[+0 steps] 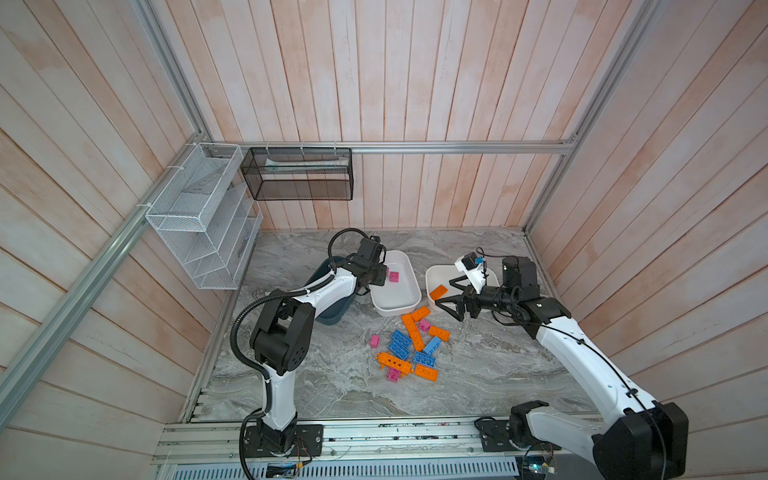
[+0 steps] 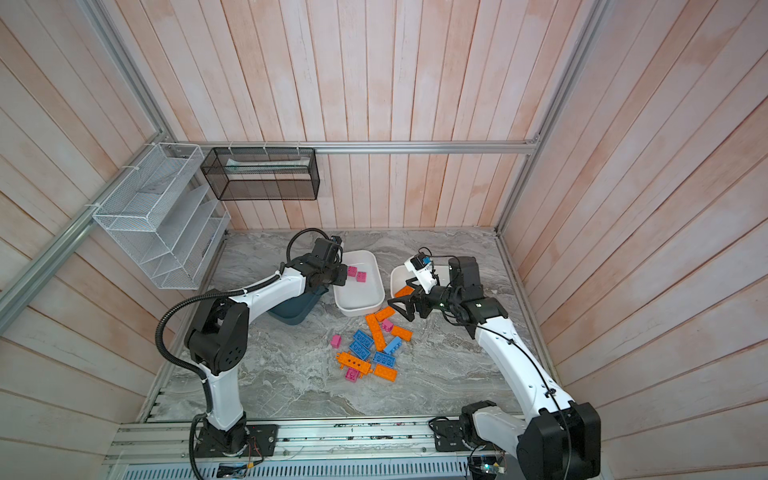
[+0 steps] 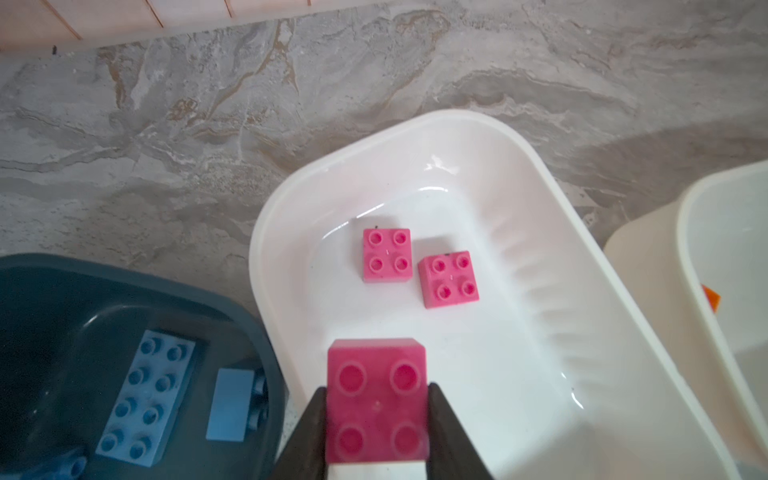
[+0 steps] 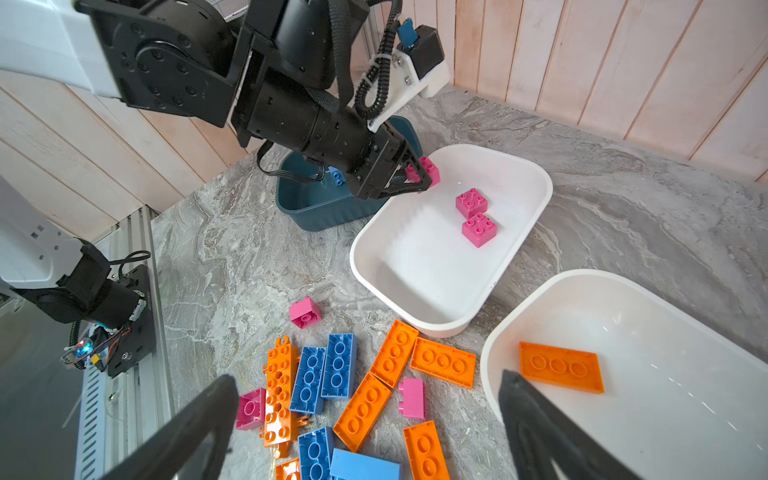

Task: Sort the legos into containers by color
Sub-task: 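Carry the pink brick with the left gripper into the nearer white tub and release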

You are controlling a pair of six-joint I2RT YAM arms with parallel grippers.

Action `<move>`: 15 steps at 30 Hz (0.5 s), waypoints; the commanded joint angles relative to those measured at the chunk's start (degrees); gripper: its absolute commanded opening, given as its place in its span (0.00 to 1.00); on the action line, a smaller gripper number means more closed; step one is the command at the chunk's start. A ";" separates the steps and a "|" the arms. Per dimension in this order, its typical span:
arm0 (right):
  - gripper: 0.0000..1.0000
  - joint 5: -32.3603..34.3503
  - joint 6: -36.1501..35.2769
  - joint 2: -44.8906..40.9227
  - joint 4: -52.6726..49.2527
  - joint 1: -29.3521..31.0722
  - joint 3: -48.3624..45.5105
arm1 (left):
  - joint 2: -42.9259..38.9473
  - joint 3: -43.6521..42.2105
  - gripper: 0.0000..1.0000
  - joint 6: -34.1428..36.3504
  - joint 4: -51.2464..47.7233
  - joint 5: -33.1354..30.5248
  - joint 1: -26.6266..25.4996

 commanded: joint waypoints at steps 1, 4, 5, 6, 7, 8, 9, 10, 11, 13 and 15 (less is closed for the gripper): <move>0.98 -0.31 -0.44 0.47 1.05 -0.24 1.24 | 2.97 3.07 0.34 -1.48 0.35 -3.50 0.10; 0.98 -0.42 -0.37 0.70 1.15 -0.24 0.96 | 5.14 4.38 0.35 -1.96 -0.09 -4.19 0.30; 0.98 -0.23 -0.37 0.78 1.10 -0.24 0.65 | 5.24 4.25 0.36 -2.07 0.66 -3.86 0.30; 0.98 -0.20 -0.51 0.73 0.99 -0.28 0.37 | 5.21 4.14 0.41 -2.07 1.27 -3.40 0.30; 0.98 -0.25 -0.46 0.78 1.04 -0.33 0.06 | 5.24 4.36 0.48 -2.06 1.40 -2.94 0.32; 0.98 -0.39 -0.35 0.69 1.14 -0.33 -0.23 | 5.25 4.87 0.54 -2.27 0.90 -2.63 0.30; 0.98 -0.45 -0.37 0.56 1.22 -0.33 -0.35 | 5.08 5.41 0.57 -2.30 0.26 -2.41 0.30; 0.98 -0.54 -0.36 0.47 1.19 -0.33 -0.40 | 4.63 5.64 0.59 -2.30 -0.27 -2.23 0.30; 0.98 -0.50 -0.37 0.47 1.23 -0.33 -0.35 | 3.66 5.54 0.60 -2.62 -0.57 -1.90 0.30; 0.98 -0.57 -0.40 0.47 1.19 -0.34 -0.41 | 1.13 4.78 0.63 -2.97 -1.19 -0.42 0.30; 0.98 -0.85 -0.40 0.49 1.24 -0.33 -0.85 | -1.56 4.57 0.66 -4.22 -4.48 1.27 0.19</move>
